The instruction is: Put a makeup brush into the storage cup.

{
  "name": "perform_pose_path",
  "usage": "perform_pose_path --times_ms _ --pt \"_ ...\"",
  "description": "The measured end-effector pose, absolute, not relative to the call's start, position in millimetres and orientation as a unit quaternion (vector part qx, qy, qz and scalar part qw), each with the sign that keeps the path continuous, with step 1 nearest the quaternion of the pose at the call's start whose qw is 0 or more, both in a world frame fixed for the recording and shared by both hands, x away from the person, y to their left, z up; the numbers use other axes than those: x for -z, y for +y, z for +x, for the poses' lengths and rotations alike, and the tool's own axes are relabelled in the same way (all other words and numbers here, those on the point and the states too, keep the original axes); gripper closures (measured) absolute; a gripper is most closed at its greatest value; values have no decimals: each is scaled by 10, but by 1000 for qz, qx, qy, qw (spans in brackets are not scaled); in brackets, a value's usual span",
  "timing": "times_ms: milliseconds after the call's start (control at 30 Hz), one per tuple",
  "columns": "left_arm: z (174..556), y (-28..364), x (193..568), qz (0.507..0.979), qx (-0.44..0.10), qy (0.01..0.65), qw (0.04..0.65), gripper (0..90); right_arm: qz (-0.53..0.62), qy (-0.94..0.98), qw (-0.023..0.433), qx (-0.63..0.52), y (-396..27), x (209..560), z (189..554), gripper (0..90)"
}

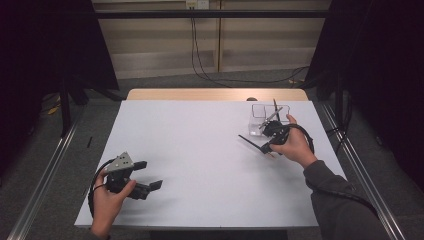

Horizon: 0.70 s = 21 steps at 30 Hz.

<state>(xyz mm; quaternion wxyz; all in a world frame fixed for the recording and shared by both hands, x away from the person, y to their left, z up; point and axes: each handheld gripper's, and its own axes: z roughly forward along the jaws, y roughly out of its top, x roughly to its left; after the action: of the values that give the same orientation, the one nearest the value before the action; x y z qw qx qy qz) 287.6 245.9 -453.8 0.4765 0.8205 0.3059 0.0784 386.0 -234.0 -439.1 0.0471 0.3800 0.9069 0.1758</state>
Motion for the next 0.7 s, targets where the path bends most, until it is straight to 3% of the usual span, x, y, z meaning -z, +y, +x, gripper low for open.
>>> perform_pose_path --times_ms 700 --pt "2959 2254 4524 841 -60 289 453 30 334 919 27 -207 -2233 4203 3702 844"
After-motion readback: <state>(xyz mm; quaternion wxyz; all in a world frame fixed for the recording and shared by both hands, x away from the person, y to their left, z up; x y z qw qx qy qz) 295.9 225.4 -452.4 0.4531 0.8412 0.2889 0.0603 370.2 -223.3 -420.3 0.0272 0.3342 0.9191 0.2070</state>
